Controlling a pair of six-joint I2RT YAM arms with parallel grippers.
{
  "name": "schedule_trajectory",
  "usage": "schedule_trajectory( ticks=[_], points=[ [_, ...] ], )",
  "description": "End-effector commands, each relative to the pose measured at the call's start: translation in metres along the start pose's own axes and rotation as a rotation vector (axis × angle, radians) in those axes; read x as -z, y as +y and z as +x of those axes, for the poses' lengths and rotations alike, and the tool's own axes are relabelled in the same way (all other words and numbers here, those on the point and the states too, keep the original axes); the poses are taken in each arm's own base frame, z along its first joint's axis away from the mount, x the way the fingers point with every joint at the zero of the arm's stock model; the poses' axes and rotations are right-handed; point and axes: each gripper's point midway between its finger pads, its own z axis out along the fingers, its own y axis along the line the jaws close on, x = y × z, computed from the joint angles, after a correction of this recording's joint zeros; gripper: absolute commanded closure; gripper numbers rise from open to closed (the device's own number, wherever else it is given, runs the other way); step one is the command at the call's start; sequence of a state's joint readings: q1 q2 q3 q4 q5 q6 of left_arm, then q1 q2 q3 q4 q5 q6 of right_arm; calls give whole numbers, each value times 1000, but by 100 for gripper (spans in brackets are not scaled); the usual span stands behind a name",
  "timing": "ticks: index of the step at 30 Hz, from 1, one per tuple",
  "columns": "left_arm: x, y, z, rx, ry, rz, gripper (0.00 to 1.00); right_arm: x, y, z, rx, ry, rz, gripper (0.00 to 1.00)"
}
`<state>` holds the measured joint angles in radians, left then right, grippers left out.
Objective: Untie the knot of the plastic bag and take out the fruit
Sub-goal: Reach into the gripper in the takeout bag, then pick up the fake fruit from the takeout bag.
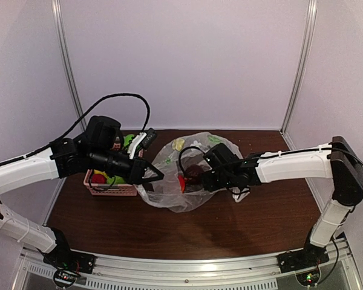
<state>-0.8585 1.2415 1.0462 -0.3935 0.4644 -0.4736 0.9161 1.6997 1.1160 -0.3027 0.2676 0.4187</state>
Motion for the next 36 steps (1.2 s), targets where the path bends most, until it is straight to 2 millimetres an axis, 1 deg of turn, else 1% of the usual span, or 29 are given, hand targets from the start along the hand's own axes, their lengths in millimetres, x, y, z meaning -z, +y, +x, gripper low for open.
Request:
schedule_trajectory(
  ticks=[1, 7, 10, 12, 13, 15, 18, 19, 20, 21, 23, 26, 29, 31, 33, 36],
  points=[
    [-1, -2, -3, -7, -21, 11, 100, -23, -18, 1, -41, 16, 64, 29],
    [-3, -2, -2, -5, -14, 17, 100, -49, -22, 8, -50, 51, 60, 24],
    [-4, -2, -1, -3, -7, 21, 100, -58, -22, 5, -56, 50, 37, 22],
    [-5, -2, 0, 1, -5, 20, 100, -61, -20, 2, -62, 52, 16, 21],
    [-5, -1, 0, 3, -5, 20, 100, -60, -18, 0, -65, 51, 1, 21],
    [-5, -3, -1, 5, -11, 28, 100, -53, -9, -8, -82, 28, -63, 21],
    [-7, -6, -1, 9, -17, 55, 100, -31, 6, -23, -131, -41, -189, 17],
    [-8, -6, -2, 10, -18, 58, 100, -26, 8, -25, -149, -57, -217, 16],
    [-8, -7, -2, 11, -20, 60, 100, -21, 11, -32, -166, -84, -240, 15],
    [-8, -7, -3, 14, -20, 61, 100, -17, 19, -36, -180, -95, -289, 14],
    [-8, -8, -6, 19, -30, 63, 100, -14, 31, -47, -210, -129, -361, 12],
    [-5, -6, -17, 53, -69, 37, 100, -17, 50, -56, -214, -159, -431, 12],
    [-2, -2, -27, 96, -124, 12, 100, -26, 66, -52, -178, -153, -447, 15],
    [-1, -1, -31, 111, -150, 8, 100, -30, 73, -46, -149, -144, -445, 18],
    [1, 4, -36, 131, -176, -22, 100, -32, 76, -38, -123, -137, -436, 20],
    [4, 12, -42, 159, -215, -71, 100, -29, 75, -23, -71, -132, -414, 23]
  ],
)
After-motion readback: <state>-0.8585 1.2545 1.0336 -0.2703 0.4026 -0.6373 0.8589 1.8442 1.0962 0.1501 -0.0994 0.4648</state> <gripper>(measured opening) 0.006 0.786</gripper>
